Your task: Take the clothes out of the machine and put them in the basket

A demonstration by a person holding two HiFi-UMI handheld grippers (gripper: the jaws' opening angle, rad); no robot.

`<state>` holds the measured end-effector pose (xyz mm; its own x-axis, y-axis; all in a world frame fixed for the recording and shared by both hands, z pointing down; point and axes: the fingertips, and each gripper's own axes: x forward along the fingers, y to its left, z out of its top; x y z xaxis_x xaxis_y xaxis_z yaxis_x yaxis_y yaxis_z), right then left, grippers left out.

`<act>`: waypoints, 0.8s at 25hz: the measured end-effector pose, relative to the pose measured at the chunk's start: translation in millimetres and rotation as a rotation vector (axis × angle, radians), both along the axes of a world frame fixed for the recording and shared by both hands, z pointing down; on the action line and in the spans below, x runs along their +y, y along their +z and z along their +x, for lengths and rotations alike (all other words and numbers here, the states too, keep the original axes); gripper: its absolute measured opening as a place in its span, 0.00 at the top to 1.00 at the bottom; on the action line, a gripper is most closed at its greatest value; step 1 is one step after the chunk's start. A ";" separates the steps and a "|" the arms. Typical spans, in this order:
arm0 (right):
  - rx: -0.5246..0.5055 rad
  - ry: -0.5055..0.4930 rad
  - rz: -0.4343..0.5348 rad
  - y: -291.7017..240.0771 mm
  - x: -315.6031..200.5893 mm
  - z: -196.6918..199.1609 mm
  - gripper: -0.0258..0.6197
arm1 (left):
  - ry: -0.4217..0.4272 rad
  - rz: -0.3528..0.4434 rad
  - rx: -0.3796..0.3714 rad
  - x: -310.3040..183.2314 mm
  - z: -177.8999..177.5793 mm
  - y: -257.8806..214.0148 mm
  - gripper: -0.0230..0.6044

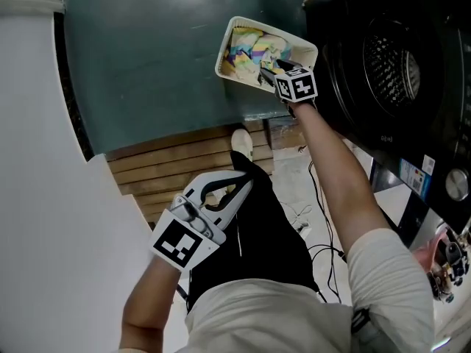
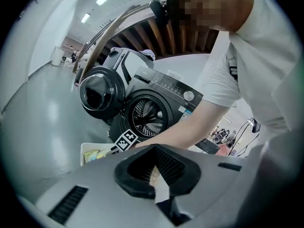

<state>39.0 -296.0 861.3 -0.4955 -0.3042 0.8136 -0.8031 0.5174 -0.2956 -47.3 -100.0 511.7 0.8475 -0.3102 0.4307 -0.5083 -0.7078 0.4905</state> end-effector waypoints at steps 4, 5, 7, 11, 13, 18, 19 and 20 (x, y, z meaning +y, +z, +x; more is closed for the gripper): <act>-0.042 0.036 0.082 -52.8 24.4 -3.1 0.62 | 0.013 0.045 0.010 34.0 -9.0 -18.7 0.97; -0.058 0.041 0.106 -68.2 29.3 -5.9 0.65 | 0.013 0.057 0.011 41.7 -12.1 -23.9 0.97; -0.094 0.059 0.159 -102.1 38.7 -11.0 0.69 | 0.011 0.081 0.011 57.8 -17.8 -34.3 0.97; -0.142 0.100 0.243 -170.5 73.3 -17.1 0.79 | 0.003 0.098 0.018 99.9 -28.9 -58.2 0.97; -0.157 0.105 0.275 -202.8 94.0 -21.2 0.84 | -0.001 0.105 0.023 120.8 -34.9 -72.2 0.97; -0.190 0.116 0.365 -281.1 137.3 -26.5 0.91 | 0.003 0.150 0.014 160.6 -52.2 -103.6 0.97; -0.199 0.115 0.378 -295.6 147.7 -27.4 0.91 | 0.002 0.161 0.007 167.5 -55.5 -109.6 0.97; -0.207 0.113 0.388 -310.1 158.9 -28.3 0.91 | -0.003 0.172 0.000 173.8 -59.0 -115.7 0.97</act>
